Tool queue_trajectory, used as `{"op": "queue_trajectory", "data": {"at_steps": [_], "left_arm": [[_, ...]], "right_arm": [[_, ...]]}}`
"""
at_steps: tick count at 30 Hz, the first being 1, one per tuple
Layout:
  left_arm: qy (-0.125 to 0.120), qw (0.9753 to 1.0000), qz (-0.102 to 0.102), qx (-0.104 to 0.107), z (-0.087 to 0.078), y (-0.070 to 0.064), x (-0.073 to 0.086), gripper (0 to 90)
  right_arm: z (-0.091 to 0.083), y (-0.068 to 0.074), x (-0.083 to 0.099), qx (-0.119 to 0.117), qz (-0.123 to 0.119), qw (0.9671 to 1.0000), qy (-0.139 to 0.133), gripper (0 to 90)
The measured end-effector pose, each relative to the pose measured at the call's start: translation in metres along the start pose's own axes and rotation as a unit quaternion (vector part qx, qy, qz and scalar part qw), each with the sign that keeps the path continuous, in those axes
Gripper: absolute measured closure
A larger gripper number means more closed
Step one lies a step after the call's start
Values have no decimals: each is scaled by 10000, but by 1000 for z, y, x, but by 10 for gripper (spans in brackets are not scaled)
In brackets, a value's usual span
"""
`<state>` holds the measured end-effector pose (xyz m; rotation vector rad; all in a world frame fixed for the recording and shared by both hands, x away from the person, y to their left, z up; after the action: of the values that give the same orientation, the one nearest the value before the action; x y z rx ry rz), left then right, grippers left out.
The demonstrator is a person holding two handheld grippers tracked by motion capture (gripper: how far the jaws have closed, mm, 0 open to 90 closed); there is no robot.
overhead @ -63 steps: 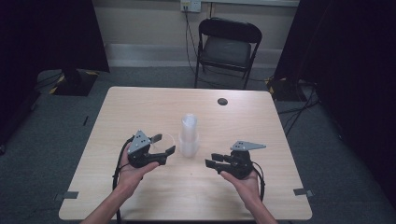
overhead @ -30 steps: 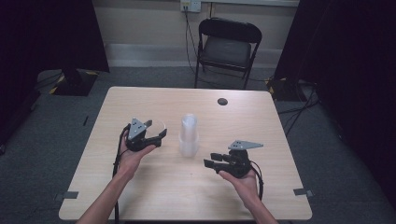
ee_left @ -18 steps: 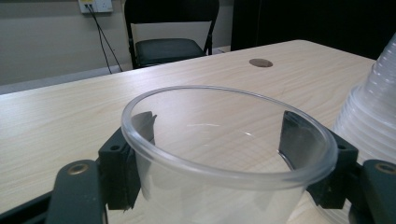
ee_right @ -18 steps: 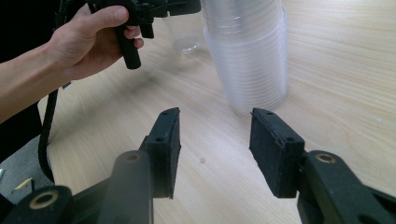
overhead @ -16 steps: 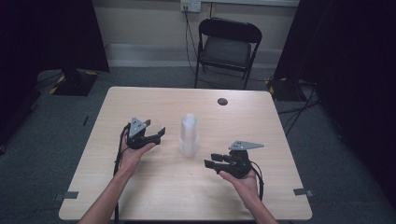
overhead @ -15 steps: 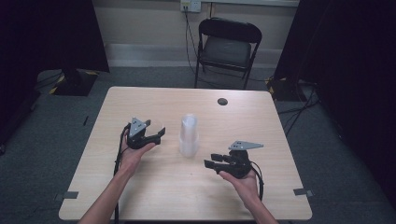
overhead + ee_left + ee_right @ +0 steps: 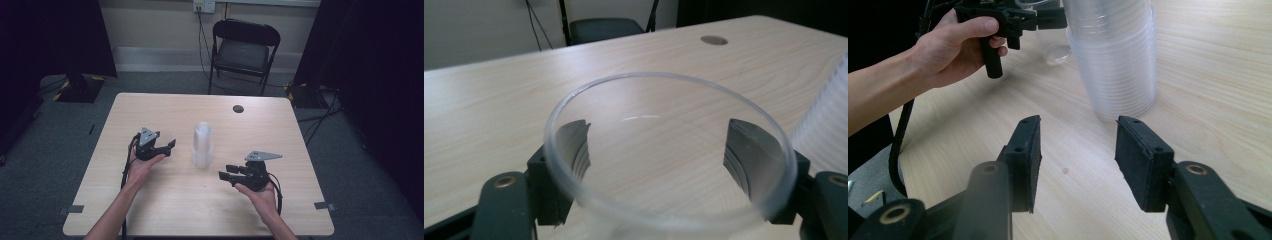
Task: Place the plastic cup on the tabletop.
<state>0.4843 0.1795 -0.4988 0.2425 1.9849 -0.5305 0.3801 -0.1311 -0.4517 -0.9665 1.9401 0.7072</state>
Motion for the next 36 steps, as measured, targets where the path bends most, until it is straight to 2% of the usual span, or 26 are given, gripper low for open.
{"op": "queue_trajectory", "data": {"at_steps": [6,12,17,22,26,28,32,34,36], "left_arm": [[61,10000,-12,-4,-2,0,0,242],[272,9995,-179,-12,-1,1,4,152],[377,9992,-131,-34,-4,1,4,155],[477,9985,-275,-32,-6,4,5,155],[584,9980,-235,-48,-11,5,5,156],[676,9976,-164,17,-14,4,5,156],[726,9971,-206,45,-21,5,4,156],[764,9969,-163,35,-25,6,4,157],[723,9971,-241,32,-30,8,4,157]], "right_arm": [[1,0,0,-9,0,10000,15,534],[-1,0,0,28,-4,10000,-12,533],[-3,-3,0,115,3,9999,-28,523],[-3,-4,1,162,-21,9999,-23,514],[-4,-5,2,190,-35,9998,-22,512],[-6,-7,2,240,-40,9997,-58,500],[-8,-12,4,363,4,9993,-103,465],[-9,-14,5,419,-25,9990,-129,448],[-10,-15,5,505,-28,9986,-150,420]]}}
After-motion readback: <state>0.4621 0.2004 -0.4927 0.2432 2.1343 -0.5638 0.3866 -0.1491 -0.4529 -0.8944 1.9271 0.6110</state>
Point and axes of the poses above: each handheld gripper's, and its own axes: z roughly forward along the jaws, x roughly out of its underside, y roughly to its left, the point moved 4 cm from there along z, roughly forward along the jaws, and after that the axes turned 15 degrees about -z, right-handed, at the moved point
